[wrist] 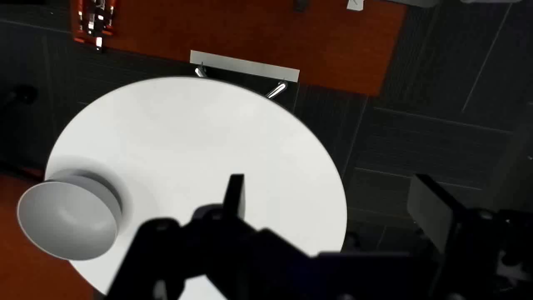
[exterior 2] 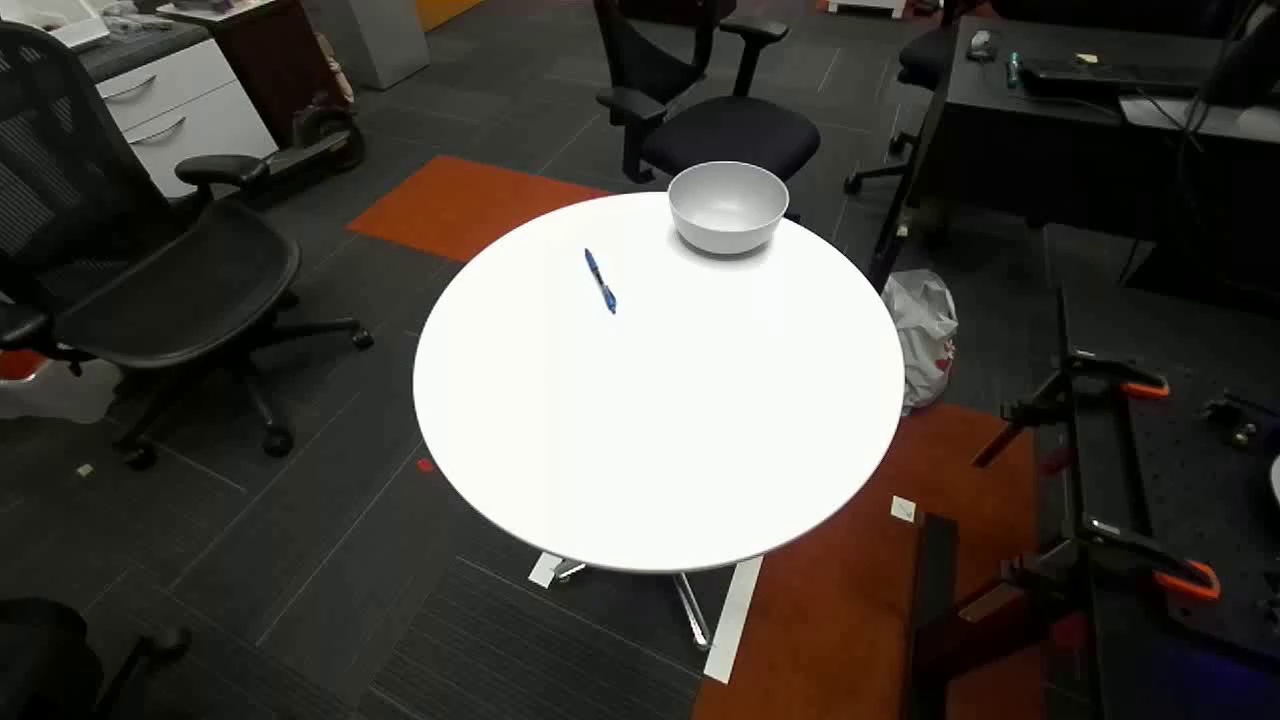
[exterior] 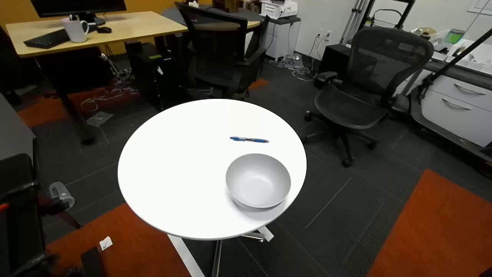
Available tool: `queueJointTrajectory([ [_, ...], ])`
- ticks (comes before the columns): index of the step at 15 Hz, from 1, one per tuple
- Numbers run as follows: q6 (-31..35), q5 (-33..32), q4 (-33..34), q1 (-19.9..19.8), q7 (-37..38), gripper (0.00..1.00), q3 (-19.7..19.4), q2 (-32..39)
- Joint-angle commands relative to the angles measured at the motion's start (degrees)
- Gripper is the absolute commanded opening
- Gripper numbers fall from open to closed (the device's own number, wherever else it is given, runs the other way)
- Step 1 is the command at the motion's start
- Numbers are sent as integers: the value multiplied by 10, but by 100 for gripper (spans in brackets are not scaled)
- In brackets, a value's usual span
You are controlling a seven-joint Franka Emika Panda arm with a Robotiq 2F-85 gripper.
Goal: Pick the marker and put it in the bowl
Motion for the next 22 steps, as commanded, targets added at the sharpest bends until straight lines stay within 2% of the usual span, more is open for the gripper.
queueJointTrajectory([
  [1,-1,-1,1,1,1,100,-1,0],
  [7,-1,-1,1,1,1,100,-1,0],
  [10,30,-7,25,-22,24,100,2,60],
  [14,103,-39,68,-72,79,100,6,162],
  [18,173,-74,141,-109,120,100,-7,281],
  [22,224,-99,237,-125,160,100,-26,405],
])
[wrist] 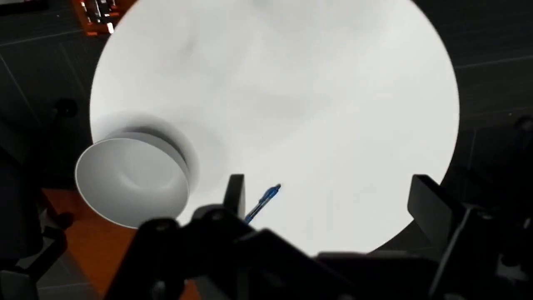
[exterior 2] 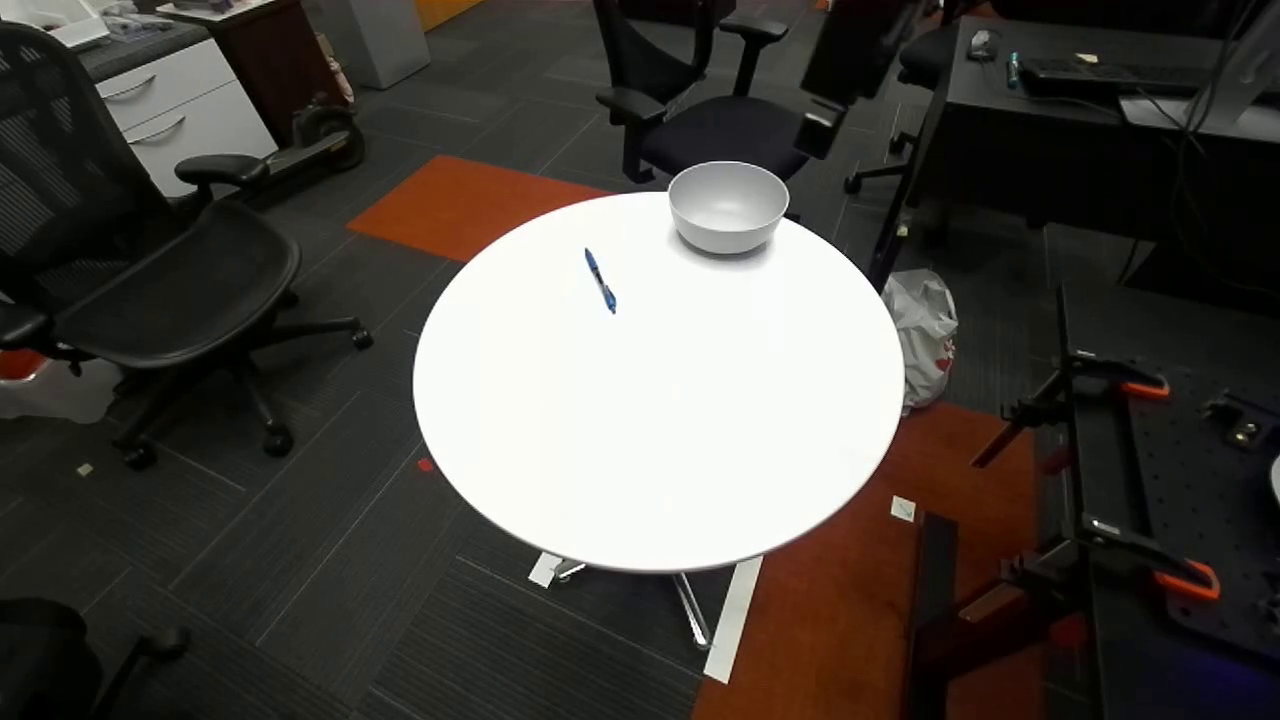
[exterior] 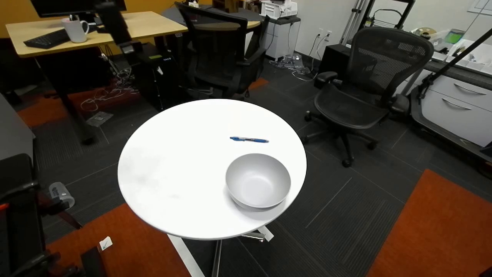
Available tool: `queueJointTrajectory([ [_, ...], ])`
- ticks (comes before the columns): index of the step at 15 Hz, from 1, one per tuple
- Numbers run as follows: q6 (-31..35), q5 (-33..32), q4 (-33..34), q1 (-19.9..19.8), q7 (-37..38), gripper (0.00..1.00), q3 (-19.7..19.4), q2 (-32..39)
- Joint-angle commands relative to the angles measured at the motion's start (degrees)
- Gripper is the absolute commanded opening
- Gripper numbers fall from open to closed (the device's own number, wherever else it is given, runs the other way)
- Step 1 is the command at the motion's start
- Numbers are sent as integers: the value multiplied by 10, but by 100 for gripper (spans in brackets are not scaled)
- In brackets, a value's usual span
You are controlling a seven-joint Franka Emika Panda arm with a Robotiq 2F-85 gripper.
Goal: Pick the marker and put it in the bowl
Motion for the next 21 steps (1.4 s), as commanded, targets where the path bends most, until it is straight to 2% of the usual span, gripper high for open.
queueJointTrajectory([
  [1,21,-33,108,-8,51,100,-16,120],
  [5,20,-52,216,4,106,100,-53,229],
  [10,23,-16,332,22,139,100,-87,344],
  [15,46,-11,413,50,214,100,-126,443],
  [21,63,-15,473,79,292,100,-162,531],
])
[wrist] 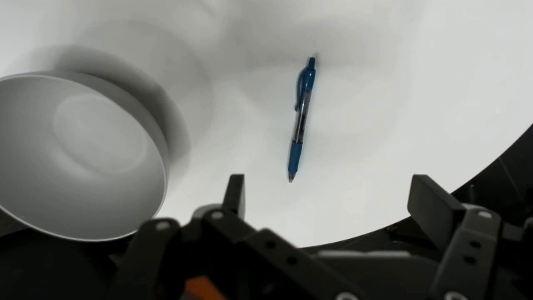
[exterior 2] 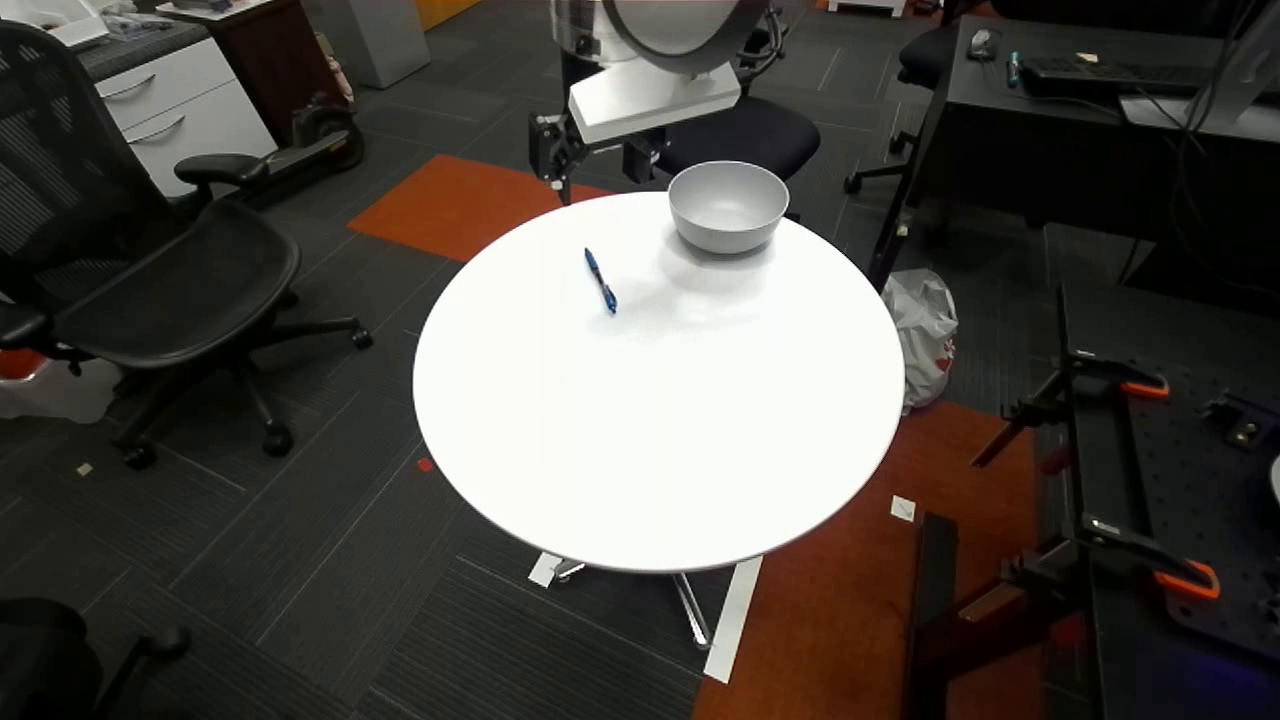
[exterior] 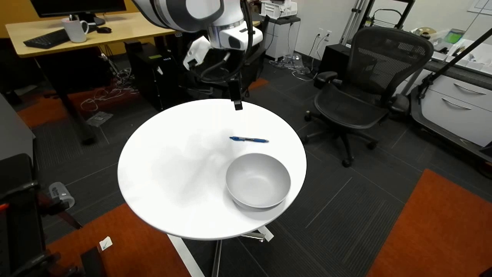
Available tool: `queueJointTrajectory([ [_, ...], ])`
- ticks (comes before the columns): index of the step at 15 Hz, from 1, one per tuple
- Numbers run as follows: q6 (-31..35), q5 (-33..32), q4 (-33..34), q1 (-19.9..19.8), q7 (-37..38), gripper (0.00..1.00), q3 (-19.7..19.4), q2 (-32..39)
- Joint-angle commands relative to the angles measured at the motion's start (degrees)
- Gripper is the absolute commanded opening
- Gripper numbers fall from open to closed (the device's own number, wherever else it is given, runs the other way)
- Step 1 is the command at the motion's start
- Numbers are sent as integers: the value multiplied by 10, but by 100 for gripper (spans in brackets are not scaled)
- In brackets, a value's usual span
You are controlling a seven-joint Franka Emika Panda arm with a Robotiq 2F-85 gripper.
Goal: Pick the marker and put it in the bowl
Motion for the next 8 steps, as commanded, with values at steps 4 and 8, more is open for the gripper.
queueJointTrajectory([
  [4,-13,-3,62,26,56,100,-36,66],
  [8,0,4,49,20,37,100,-31,64],
])
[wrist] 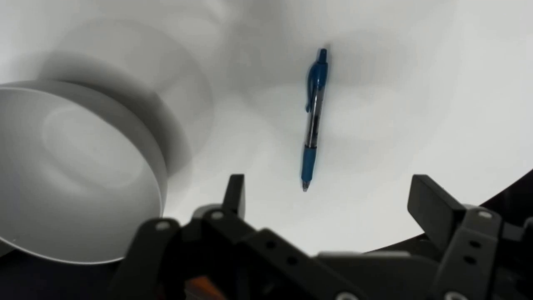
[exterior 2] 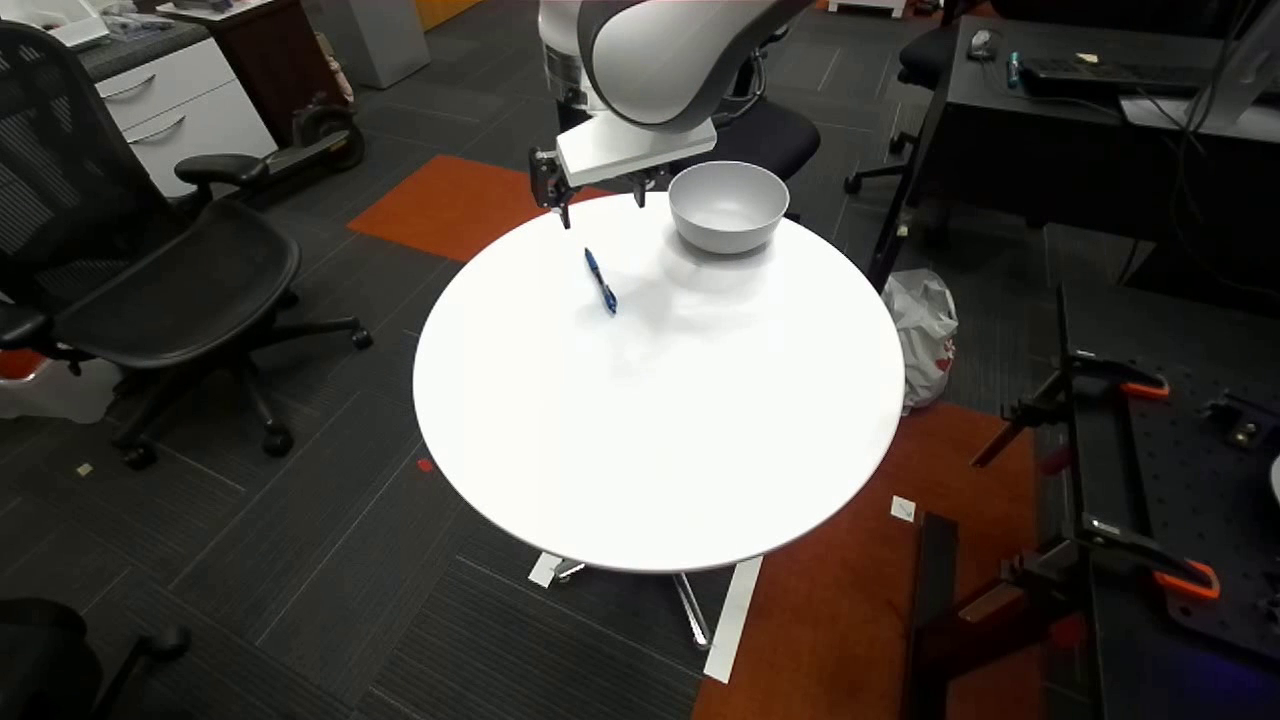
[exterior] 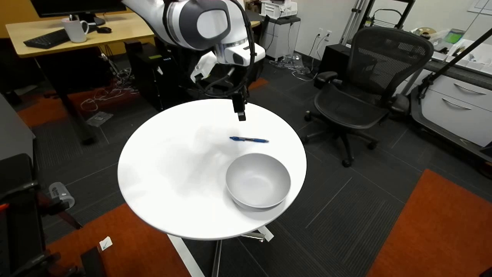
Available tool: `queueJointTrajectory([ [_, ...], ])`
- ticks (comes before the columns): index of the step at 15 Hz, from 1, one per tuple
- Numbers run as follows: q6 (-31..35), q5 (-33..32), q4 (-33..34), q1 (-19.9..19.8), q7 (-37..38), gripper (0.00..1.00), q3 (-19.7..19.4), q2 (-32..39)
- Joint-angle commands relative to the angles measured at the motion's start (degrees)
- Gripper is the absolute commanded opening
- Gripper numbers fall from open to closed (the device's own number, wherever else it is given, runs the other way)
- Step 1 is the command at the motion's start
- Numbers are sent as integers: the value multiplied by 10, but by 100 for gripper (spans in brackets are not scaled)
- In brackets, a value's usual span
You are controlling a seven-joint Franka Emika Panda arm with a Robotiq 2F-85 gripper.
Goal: Pick the marker and put it in the bowl
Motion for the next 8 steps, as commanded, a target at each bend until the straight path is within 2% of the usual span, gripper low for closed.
queueJointTrajectory([
  [1,-1,4,2,4,-3,100,-4,1],
  [8,-3,18,44,-6,-1,100,0,50],
])
